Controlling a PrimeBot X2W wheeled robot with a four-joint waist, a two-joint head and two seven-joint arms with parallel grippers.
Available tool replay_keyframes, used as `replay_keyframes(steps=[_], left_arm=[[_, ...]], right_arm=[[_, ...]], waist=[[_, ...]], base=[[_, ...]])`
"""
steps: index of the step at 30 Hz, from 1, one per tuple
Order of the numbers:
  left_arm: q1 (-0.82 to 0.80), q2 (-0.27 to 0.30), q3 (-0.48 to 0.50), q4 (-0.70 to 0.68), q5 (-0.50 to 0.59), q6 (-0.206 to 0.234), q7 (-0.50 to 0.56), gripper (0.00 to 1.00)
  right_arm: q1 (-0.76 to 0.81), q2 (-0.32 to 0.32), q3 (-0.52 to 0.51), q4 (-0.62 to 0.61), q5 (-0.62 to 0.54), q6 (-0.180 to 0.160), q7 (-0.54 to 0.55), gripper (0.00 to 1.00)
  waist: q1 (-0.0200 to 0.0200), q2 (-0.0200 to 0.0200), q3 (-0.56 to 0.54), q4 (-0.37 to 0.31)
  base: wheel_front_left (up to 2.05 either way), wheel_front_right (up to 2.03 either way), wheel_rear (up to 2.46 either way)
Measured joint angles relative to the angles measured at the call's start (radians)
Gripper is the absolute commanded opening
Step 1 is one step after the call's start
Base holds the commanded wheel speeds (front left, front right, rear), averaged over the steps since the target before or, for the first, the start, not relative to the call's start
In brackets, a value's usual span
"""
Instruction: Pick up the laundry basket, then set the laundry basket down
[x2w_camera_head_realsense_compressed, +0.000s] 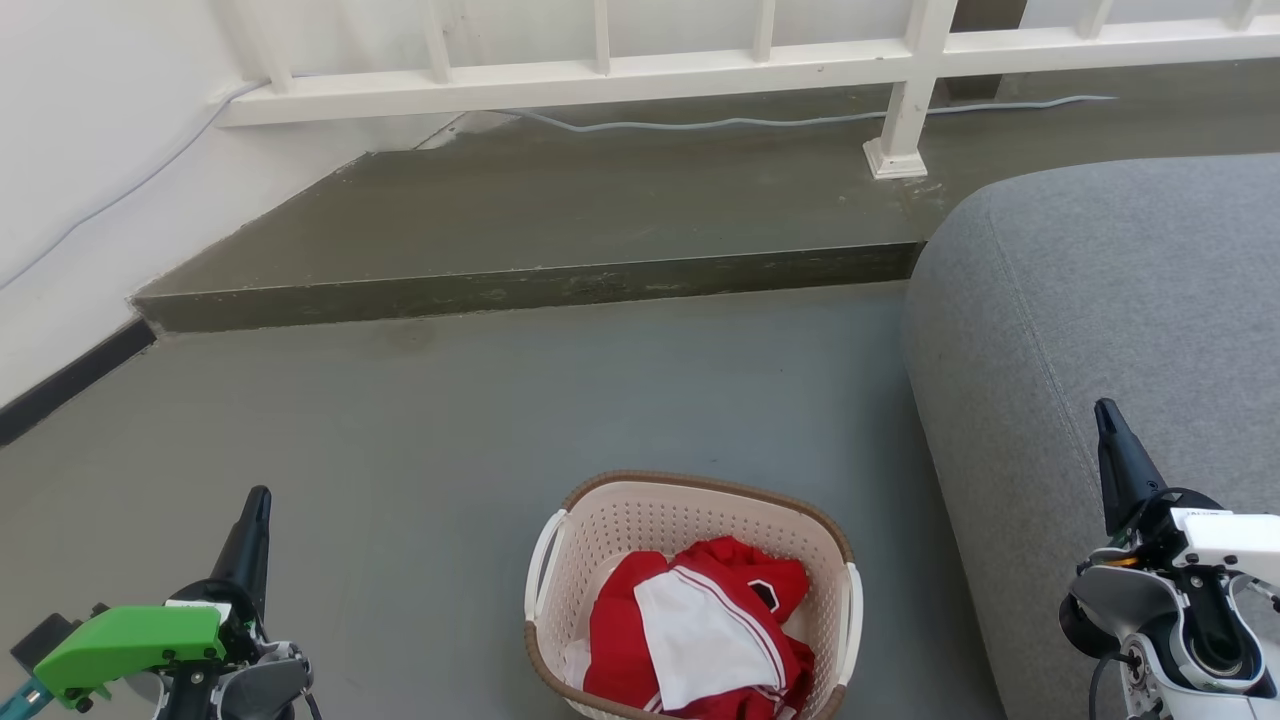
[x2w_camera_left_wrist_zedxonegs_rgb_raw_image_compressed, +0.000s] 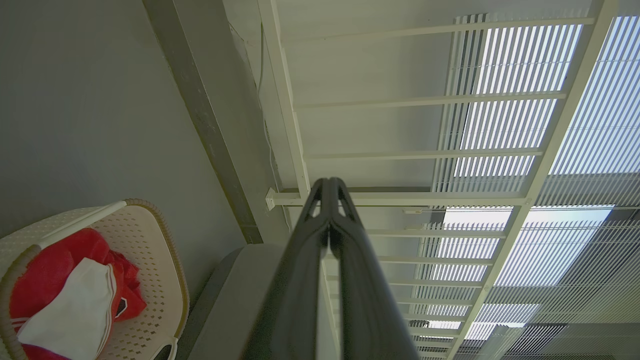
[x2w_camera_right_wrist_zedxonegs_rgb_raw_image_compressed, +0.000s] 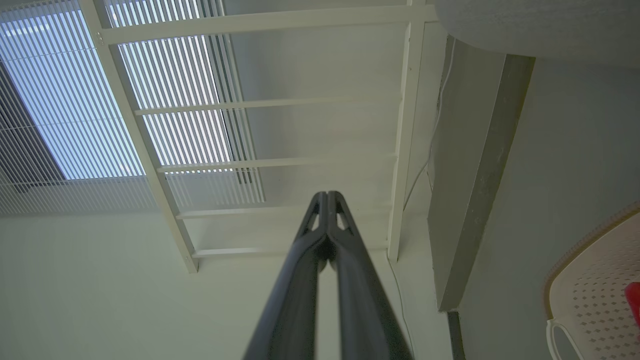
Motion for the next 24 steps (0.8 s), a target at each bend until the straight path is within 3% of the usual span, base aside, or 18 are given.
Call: replay_keyframes(steps=[24], left_arm=[[0.0, 0.0, 0.0, 0.0, 0.0, 0.0, 0.0, 0.0]], right_arm=[[0.0, 0.001, -0.001, 0.0, -0.001, 0.0, 0.002, 0.0]], waist=[[0.0, 0.0, 0.0, 0.0]], base=[[0.0, 0.0, 0.0]])
